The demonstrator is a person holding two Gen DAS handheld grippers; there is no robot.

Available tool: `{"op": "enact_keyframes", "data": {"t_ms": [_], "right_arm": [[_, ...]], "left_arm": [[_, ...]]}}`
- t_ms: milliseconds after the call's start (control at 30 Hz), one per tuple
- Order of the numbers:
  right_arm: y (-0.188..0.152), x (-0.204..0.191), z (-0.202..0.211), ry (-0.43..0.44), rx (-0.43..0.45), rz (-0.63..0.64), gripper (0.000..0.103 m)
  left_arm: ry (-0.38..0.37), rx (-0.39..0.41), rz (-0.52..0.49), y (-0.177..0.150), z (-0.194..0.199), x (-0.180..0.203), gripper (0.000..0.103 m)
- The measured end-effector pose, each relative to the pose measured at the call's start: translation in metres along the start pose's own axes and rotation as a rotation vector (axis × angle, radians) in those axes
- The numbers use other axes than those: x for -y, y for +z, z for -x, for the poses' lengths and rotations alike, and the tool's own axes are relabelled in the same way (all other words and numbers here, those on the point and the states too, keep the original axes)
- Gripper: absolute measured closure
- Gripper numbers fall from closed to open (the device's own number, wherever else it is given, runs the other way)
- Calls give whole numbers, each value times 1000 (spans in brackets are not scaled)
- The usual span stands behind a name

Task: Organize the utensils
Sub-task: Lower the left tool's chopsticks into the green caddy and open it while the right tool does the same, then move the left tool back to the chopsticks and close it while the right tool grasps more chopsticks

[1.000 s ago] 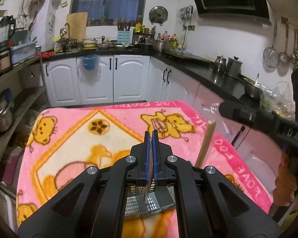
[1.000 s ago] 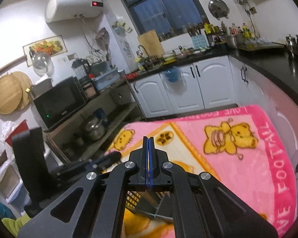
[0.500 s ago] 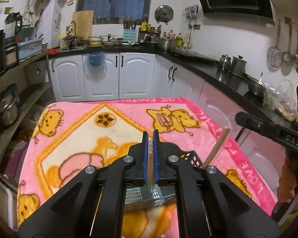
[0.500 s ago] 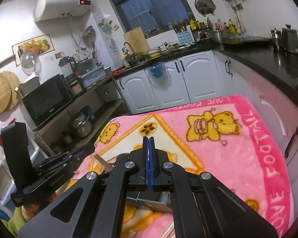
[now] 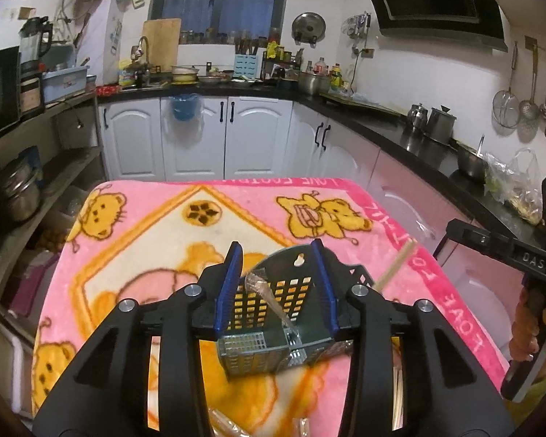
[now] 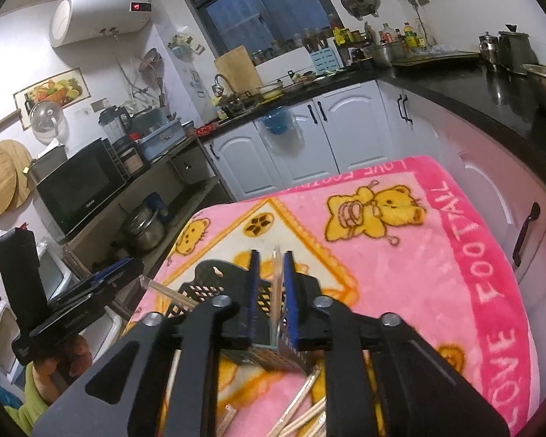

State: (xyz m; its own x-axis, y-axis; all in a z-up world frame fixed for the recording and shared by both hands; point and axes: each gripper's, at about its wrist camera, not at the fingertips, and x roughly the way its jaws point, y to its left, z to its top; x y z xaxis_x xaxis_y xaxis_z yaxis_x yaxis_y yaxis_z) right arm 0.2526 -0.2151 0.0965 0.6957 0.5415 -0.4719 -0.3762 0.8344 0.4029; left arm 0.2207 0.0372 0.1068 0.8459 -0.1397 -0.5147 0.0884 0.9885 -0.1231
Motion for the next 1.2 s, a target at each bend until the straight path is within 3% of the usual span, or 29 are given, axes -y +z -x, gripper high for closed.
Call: {"op": "enact_keyframes", "data": {"t_ms": [233, 300, 733, 1200], "right_arm": [[-11, 0, 6, -15, -15, 12, 69], [-16, -1, 7, -15, -26, 24, 67], [-53, -4, 13, -57, -65, 99, 61], [-102, -2, -4, -69, -172, 146, 57]], "left_arm": [[-1, 9, 14, -10, 11, -5, 50], [-9, 0, 30, -14, 12, -8, 49], [5, 7, 78, -37, 32, -25, 16], [36, -61, 106, -90, 34, -34, 12]]}}
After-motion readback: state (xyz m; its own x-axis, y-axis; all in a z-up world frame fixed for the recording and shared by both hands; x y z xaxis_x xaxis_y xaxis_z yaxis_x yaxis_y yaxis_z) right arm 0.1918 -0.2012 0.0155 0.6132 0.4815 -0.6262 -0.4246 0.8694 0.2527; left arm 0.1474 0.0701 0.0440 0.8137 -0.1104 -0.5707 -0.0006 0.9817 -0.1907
